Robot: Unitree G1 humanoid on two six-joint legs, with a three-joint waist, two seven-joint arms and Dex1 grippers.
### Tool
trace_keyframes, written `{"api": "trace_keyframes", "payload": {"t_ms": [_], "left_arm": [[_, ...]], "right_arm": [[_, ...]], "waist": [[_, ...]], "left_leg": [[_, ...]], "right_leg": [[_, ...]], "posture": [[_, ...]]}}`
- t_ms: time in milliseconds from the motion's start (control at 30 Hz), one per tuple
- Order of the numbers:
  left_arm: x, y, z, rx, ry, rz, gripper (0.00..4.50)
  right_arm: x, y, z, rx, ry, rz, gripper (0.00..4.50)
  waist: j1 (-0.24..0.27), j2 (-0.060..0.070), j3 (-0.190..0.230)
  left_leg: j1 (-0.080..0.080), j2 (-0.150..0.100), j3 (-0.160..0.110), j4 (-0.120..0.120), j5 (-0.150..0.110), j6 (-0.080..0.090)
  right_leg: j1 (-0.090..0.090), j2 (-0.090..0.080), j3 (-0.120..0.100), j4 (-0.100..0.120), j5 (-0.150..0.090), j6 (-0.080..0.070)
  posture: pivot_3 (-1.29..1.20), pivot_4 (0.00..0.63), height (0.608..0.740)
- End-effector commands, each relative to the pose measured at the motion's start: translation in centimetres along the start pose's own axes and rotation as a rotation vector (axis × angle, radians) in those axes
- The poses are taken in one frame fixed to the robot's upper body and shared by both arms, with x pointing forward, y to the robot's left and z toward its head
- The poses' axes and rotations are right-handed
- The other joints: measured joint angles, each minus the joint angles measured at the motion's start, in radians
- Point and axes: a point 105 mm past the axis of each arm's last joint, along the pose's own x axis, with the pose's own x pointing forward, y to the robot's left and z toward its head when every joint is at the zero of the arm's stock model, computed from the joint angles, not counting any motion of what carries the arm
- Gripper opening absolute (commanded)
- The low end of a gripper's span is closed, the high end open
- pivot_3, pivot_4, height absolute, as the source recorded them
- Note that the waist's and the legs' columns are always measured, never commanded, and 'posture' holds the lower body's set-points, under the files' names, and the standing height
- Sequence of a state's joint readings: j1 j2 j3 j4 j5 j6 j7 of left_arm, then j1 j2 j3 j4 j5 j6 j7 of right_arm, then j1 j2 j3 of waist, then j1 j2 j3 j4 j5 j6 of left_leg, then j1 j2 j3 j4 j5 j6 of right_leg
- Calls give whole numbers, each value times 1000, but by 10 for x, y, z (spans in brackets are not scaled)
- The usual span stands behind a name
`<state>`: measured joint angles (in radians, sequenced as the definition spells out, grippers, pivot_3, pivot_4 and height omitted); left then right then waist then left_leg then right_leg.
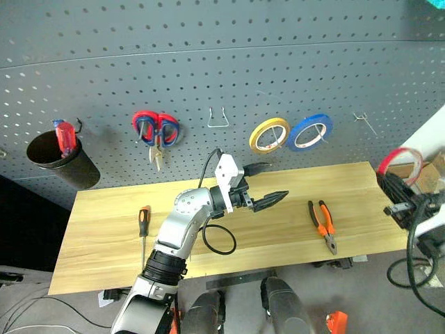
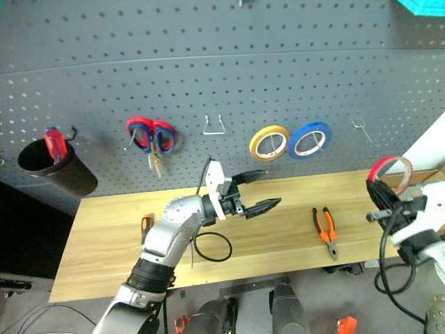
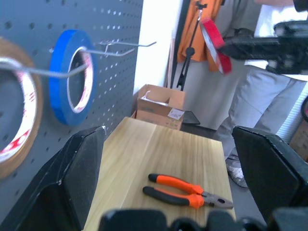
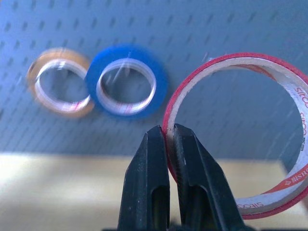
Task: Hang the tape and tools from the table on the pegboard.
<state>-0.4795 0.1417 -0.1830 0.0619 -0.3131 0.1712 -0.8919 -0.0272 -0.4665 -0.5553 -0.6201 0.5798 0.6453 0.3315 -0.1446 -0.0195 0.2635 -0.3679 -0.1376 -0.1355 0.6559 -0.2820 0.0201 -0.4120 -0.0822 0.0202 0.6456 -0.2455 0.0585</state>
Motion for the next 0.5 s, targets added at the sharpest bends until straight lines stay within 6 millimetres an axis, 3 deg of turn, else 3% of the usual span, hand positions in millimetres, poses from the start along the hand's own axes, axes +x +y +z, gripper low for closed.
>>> {"api": "trace_keyframes", "payload": {"t_ms": [33,267,500], "left_arm": [[3,2,11,41,-42,5,4500],[-4,4,9,56,-25,41,4500],[-10,4,9,63,-15,64,4500]], "right_arm": [[14,-9,-4,-38,9,-16,30],[43,-18,-14,-51,14,9,30],[58,-19,-18,-51,9,39,30]], "waist": [[0,0,0],[0,1,0],[3,2,-1]], "left_leg": [[0,0,-1,2,0,1],[-2,4,1,5,-2,2],[-8,6,2,7,-2,1]], "right_leg": [[0,1,-1,0,0,0],[-1,4,1,0,1,-1],[-8,7,2,2,3,-3]], "posture": [[-391,257,740],[-348,247,740],[-318,239,740]]}}
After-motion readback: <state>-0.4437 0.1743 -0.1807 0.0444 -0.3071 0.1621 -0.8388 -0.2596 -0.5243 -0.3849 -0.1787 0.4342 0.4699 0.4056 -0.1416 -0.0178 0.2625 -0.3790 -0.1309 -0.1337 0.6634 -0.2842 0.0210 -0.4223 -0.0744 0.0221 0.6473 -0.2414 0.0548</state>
